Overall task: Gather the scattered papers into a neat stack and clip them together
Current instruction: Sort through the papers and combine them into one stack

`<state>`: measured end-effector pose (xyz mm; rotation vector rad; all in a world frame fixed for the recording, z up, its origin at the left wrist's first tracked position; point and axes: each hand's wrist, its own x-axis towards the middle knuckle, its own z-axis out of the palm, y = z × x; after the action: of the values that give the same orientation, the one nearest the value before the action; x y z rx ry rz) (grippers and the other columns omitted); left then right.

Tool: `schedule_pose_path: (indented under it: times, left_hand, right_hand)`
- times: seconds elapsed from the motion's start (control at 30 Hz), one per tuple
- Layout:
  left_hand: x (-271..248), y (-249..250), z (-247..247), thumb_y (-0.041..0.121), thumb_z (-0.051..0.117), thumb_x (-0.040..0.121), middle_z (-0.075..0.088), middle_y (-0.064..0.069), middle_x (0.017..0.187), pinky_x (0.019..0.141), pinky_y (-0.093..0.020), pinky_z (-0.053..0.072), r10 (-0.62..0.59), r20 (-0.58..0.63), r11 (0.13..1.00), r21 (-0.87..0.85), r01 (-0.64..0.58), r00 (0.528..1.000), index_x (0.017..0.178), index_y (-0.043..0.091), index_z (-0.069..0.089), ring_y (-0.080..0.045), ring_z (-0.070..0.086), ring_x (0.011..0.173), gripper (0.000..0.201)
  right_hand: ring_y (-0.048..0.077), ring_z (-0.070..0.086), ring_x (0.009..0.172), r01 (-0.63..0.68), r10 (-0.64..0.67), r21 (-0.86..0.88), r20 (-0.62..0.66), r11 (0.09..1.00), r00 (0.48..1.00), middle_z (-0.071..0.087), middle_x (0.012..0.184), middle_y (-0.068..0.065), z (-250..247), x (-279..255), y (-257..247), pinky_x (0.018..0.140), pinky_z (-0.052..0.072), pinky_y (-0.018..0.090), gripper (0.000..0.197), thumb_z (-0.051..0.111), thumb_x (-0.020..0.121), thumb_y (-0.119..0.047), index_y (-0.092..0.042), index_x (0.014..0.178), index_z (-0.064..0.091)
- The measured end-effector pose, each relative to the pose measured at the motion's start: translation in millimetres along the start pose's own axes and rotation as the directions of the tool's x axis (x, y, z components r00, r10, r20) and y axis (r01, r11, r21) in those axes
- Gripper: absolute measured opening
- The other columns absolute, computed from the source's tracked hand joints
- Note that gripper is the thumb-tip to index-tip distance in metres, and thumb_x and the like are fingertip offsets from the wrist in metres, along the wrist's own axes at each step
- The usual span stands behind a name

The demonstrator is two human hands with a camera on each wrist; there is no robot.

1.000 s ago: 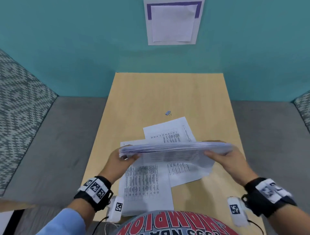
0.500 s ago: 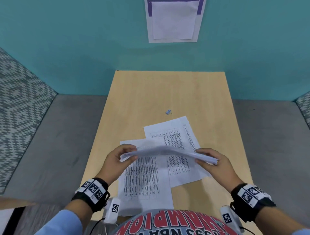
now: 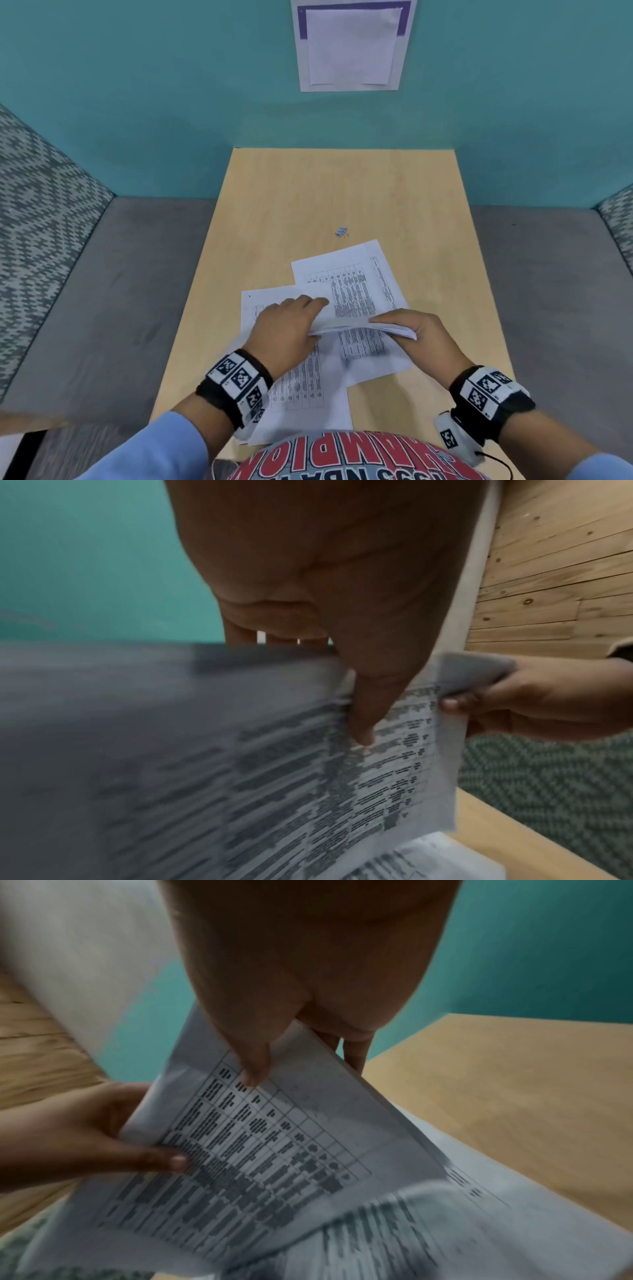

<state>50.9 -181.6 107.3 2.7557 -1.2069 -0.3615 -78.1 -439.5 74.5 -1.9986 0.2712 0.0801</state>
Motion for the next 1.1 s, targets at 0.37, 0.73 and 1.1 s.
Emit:
schedule_pose_path:
  times: [0.37,0.73,1.1]
  left_hand:
    - [-50.0,-53.5,-26.8,0.027,0.053,0.097,0.069,0.002,0.081,0.051,-0.033,0.034,-0.279,0.04,0.957,-0.068,0.281,0.959,0.091,0.024,0.067,-0.024,0.063,0.073,0.015]
    - [-172.5,-146.3,-47.8,0.027,0.075,0.095,0.038,0.003,0.046,0.047,-0.034,0.027,-0.743,-0.029,0.61,-0.438,0.66,0.668,0.056,0.016,0.038,-0.02,0.034,0.047,0.054]
    - [-191.1,-177.3,-28.6,0.038,0.075,0.095,0.044,0.004,0.051,0.045,-0.027,0.033,-0.752,0.063,0.54,-0.511,0.669,0.656,0.071,0.001,0.06,-0.012,0.035,0.043,0.047]
  right_hand:
    - [0.012,0.068,0.092,-0.103,0.1,-0.004,-0.212,0.995,0.972,0.072,0.106,-0.009,41.1,27.0,-37.2,0.08,0.053,0.022,0.019,0.08,0.089,-0.025,-0.024,0.106,0.07]
    - [0.033,0.038,0.151,-0.425,0.605,-0.651,0.068,0.63,0.793,0.024,0.167,0.021,162.2,55.1,20.3,0.113,0.043,0.049,0.129,0.065,0.073,-0.084,0.0,0.16,0.021]
    - [0.023,0.073,0.073,-0.431,0.446,-0.139,0.105,0.892,0.889,0.076,0.081,0.0,172.5,44.9,19.2,0.064,0.055,0.03,0.007,0.075,0.095,-0.024,-0.019,0.094,0.07]
